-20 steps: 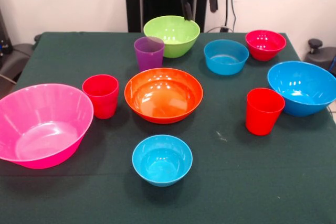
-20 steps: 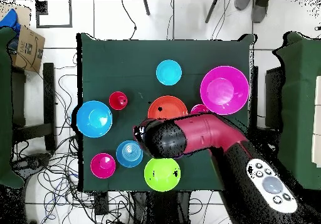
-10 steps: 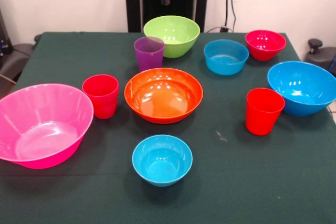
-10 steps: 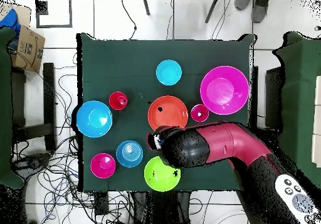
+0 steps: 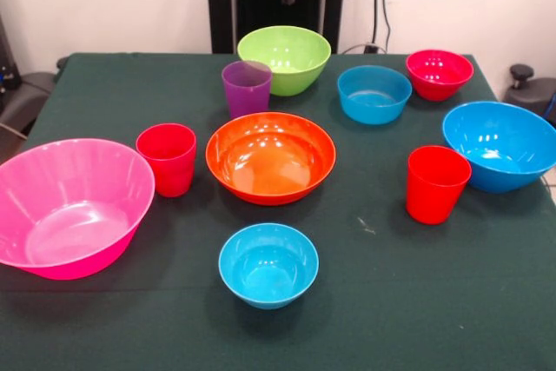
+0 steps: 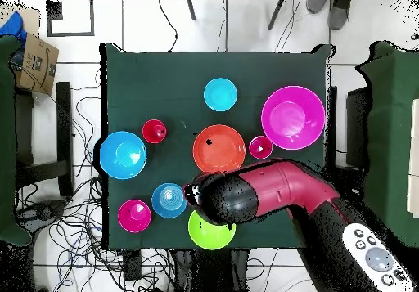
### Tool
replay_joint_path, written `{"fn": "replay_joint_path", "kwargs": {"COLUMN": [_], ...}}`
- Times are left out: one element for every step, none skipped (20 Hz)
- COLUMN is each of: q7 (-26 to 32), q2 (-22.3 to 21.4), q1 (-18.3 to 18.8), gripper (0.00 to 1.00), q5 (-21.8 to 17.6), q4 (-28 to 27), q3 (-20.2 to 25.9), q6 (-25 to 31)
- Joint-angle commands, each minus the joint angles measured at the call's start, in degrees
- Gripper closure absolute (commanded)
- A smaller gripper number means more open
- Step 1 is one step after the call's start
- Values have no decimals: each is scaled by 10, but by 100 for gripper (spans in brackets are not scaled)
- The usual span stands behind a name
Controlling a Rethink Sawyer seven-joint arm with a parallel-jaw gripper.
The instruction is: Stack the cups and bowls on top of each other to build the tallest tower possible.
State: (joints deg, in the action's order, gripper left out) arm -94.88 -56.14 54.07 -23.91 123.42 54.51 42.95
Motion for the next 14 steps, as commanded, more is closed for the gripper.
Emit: {"fn": "replay_joint_path", "kwargs": {"q7": [89, 83, 76, 70, 57, 51, 49, 44, 42, 44, 40, 37, 36, 35], "q2": [27, 31, 36, 46, 55, 67, 77, 83, 88, 90, 91, 96, 98, 99], "q1": [-30, -32, -34, -38, -46, -56, -61, -63, -62, -57, -55, -51, -50, -49], "gripper": [0, 0, 0, 0, 0, 0, 0, 0, 0, 0, 0, 0, 0, 0], "q5": [-65, -69, -76, -89, -104, -123, -138, -149, -156, -156, -157, -160, -161, -162], "q4": [31, 31, 33, 31, 31, 24, 23, 25, 28, 32, 37, 41, 45, 47], "q3": [13, 10, 7, 2, -10, -26, -34, -39, -40, -38, -36, -35, -33, -31], "q6": [27, 18, 4, -13, -26, -22, -24, -32, -40, -42, -50, -58, -59, -60]}}
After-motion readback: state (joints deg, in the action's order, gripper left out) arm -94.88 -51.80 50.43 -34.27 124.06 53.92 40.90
